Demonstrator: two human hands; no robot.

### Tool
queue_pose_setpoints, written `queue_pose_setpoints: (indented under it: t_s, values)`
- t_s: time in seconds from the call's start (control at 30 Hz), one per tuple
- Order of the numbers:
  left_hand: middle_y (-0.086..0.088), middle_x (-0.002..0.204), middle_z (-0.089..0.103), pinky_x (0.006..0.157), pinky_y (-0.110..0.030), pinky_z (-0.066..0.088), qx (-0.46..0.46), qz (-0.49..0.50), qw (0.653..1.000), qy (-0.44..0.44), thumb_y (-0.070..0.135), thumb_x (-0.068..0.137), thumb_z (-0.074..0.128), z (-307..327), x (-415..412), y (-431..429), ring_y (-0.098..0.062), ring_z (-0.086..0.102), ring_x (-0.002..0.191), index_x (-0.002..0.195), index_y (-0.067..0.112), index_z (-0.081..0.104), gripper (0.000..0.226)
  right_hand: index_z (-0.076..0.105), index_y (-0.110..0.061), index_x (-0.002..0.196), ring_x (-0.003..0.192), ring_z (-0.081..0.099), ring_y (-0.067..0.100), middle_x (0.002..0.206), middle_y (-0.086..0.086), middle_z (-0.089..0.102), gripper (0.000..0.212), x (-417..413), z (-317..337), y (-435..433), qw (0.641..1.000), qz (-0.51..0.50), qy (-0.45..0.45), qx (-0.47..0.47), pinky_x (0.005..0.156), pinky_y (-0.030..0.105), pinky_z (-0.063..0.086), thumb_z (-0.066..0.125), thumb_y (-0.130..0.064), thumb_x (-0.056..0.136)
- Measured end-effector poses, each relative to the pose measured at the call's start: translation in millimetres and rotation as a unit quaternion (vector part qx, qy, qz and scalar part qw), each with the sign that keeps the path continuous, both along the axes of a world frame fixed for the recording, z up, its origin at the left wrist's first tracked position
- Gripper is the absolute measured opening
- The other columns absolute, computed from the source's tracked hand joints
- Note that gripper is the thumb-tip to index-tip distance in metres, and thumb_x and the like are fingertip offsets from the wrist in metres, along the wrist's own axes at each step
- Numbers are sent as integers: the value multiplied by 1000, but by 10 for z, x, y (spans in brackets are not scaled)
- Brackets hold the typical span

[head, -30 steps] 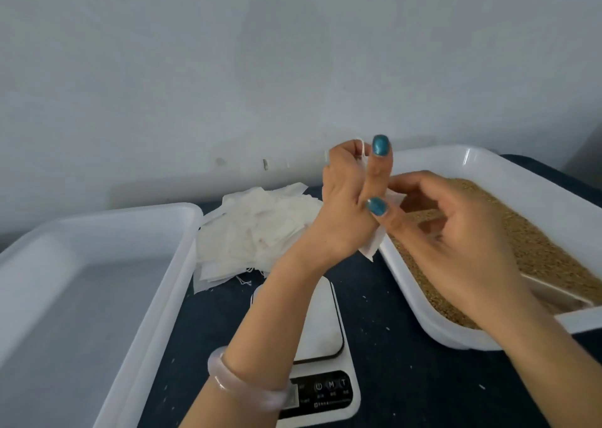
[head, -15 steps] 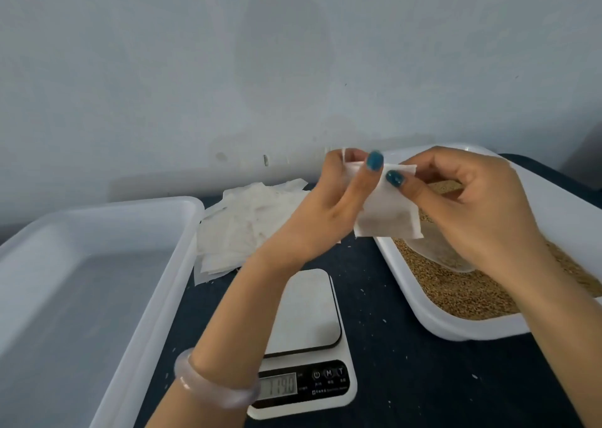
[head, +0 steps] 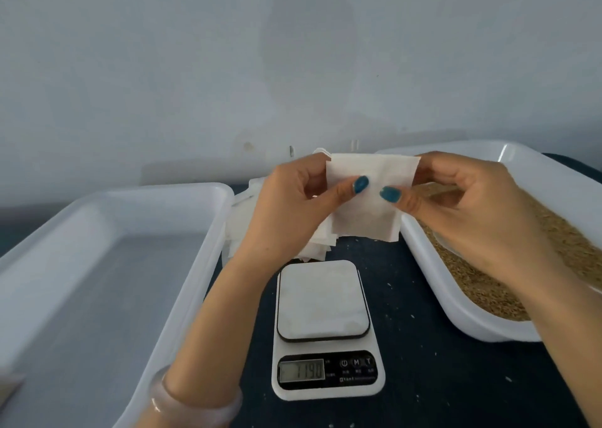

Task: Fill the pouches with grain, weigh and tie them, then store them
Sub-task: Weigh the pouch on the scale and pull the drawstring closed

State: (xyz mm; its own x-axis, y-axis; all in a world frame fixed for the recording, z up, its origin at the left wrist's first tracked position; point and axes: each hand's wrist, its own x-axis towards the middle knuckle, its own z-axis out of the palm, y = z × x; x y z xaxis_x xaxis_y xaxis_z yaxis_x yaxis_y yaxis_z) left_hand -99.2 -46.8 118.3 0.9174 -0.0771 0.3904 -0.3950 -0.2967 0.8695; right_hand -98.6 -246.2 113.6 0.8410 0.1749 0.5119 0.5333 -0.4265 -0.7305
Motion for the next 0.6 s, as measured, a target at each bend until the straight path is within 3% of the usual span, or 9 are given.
queue_pose_setpoints:
  t_s: [0.13, 0.27, 0.4, 0.47, 0.6]
  values:
    - [-37, 89, 60, 81, -65, 47, 5, 8, 1000, -25, 44, 80, 72, 47, -69, 57, -23, 52, 79, 91, -15, 52, 64, 75, -30, 102, 89, 68, -5, 94, -25, 73, 34, -16, -85, 74, 1000, 21, -6, 6, 76, 6, 49, 69, -51, 76]
    - [-27, 86, 66, 70, -57, 53, 24, 40, 997, -56, 37, 84, 71, -81, -132, 98, -37, 64, 75, 88, -9, 57, 48, 75, -25, 93, 84, 69, -1, 87, -22, 73, 27, 9, -179, 144, 999, 14, -15, 26, 73, 11, 53, 67, -47, 80]
    - [-1, 87, 75, 71, -32, 60, 18, 52, 998, -17, 26, 84, 77, -348, -212, 209, -13, 72, 84, 91, 4, 67, 25, 73, -34, 89, 80, 69, 0, 85, -23, 73, 24, -7, -288, 221, 1000, 8, -17, 11, 69, 22, 57, 63, -53, 79]
    - [2, 84, 74, 70, -29, 59, 17, 59, 998, 12, 25, 85, 75, -512, -247, 269, -9, 71, 81, 88, 4, 69, 22, 72, -34, 84, 76, 68, 3, 81, -21, 72, 20, -13, -375, 268, 1000, -7, -22, -19, 66, 30, 58, 64, -52, 81]
    - [5, 66, 63, 57, -18, 41, 43, 96, 994, 35, 33, 84, 72, -817, -302, 409, -3, 52, 60, 73, 14, 65, 23, 71, -26, 79, 71, 64, 3, 77, -15, 68, 31, -18, -622, 400, 996, -11, 1, -85, 63, 38, 56, 61, -55, 82]
